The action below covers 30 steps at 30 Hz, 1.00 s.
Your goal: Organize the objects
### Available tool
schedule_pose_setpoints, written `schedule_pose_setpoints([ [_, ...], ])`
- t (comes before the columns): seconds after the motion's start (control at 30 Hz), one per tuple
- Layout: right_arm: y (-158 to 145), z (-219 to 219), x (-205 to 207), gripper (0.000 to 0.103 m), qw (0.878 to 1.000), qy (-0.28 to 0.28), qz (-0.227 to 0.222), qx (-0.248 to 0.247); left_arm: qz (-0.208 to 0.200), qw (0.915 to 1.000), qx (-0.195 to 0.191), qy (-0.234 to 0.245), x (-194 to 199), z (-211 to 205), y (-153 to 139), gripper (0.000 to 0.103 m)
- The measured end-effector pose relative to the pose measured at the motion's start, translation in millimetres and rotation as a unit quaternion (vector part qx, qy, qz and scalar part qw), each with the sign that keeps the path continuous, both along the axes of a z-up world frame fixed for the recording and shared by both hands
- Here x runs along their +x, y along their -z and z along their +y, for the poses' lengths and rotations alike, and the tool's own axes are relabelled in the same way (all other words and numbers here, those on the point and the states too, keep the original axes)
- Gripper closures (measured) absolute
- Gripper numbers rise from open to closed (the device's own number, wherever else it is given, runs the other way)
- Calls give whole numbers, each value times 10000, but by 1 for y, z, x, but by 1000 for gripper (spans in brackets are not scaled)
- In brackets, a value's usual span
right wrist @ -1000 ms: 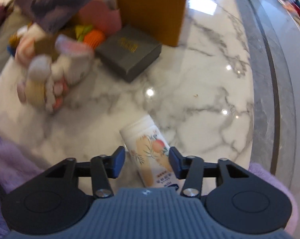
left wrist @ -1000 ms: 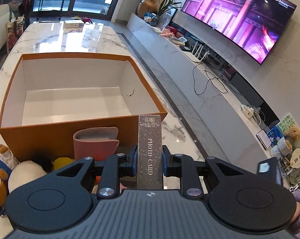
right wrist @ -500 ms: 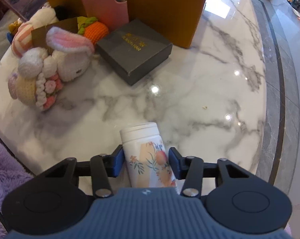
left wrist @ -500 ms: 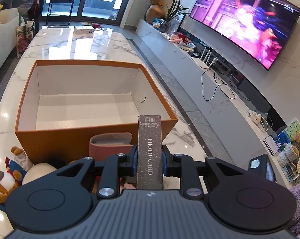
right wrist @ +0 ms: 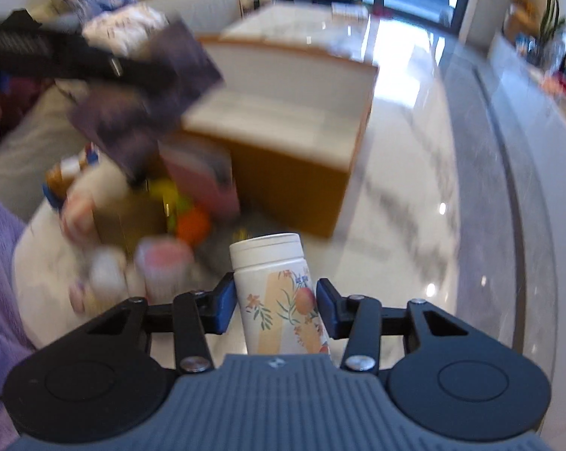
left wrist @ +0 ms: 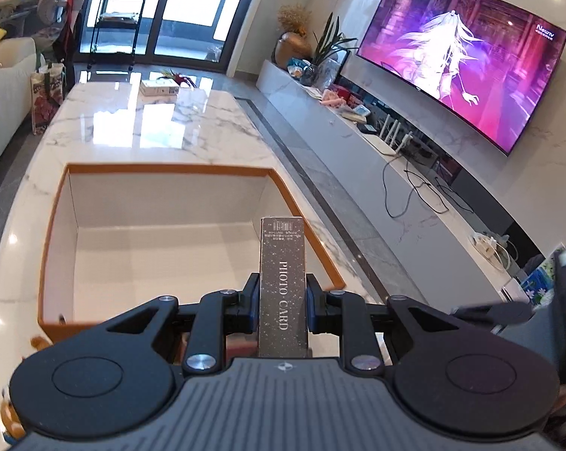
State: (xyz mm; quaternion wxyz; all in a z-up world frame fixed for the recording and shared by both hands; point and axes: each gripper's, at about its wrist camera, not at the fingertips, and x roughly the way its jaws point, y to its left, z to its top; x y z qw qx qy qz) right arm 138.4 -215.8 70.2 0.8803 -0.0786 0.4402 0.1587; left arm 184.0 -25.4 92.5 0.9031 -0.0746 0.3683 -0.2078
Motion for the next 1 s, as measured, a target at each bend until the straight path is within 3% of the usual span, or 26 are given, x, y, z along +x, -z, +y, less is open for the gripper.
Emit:
schedule_pose_setpoints([
  [0.13, -28, 1, 26, 56, 9991, -83, -403, 50, -113, 9999, 50, -24, 14, -1, -4, 77],
  [0.33, -42, 3, 71, 55, 9975, -70, -676, -177, 145, 9994, -148, -276, 52, -2, 11, 77],
  [0.47, -45, -4, 101, 56, 9976, 90, -657, -187, 697, 9948, -603, -438, 86, -5, 37, 77],
  [0.67, -33, -17, 135, 56, 9976, 172, -563, -364, 1510, 9831, -909, -488, 121, -28, 82, 77],
  [0.83, -23, -26, 148, 55, 9977, 178, -542, -378, 2098, 9727, -757, -646, 138, -40, 116, 77],
  [0.93, -17, -29, 151, 55, 9979, 163, -526, -340, 2455, 9628, -892, -694, 150, -41, 126, 77],
  [1.0, -15, -30, 154, 55, 9979, 173, -535, -323, 2539, 9616, -809, -662, 152, -45, 130, 77],
])
